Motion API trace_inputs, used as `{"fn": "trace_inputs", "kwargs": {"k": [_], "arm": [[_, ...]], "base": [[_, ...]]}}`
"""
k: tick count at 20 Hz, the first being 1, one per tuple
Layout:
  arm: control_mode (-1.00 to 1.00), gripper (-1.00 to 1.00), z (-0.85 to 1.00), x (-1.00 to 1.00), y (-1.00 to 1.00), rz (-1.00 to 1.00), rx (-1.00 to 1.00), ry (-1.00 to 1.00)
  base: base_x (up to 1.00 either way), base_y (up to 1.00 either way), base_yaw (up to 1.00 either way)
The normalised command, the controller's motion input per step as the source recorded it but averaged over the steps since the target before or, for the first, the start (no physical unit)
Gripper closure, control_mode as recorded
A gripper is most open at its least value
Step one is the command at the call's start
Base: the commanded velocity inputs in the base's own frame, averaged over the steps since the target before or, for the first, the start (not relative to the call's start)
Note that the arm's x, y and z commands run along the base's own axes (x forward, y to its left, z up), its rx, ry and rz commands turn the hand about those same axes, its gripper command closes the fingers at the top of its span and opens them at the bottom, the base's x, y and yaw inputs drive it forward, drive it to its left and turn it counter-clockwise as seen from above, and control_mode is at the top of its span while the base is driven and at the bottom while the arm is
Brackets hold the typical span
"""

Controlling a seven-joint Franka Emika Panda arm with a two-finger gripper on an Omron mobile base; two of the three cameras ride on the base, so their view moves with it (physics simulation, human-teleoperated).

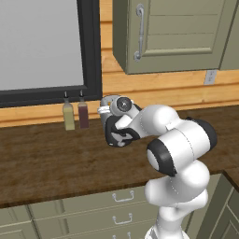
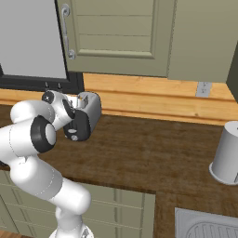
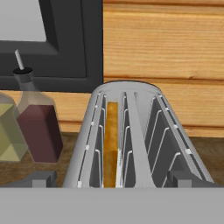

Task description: Start the toaster. Once the lever pops up, take the bread to the plate on the dining counter.

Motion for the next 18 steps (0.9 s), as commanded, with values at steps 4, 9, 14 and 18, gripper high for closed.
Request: {"fn": "trace_inputs", "kwargs": {"k": [4,9,14,18], "arm": [[-1.00,-1.00,0.00,0.00,0.00,0.00,0.00,0.00],[-1.00,-1.00,0.00,0.00,0.00,0.00,0.00,0.00],[-1.00,-1.00,0.00,0.00,0.00,0.00,0.00,0.00],[-1.00,-1.00,0.00,0.00,0.00,0.00,0.00,0.00]], "base": [[0.00,0.00,0.00],[0.00,0.00,0.00],[0.00,0.00,0.00],[0.00,0.00,0.00]]}}
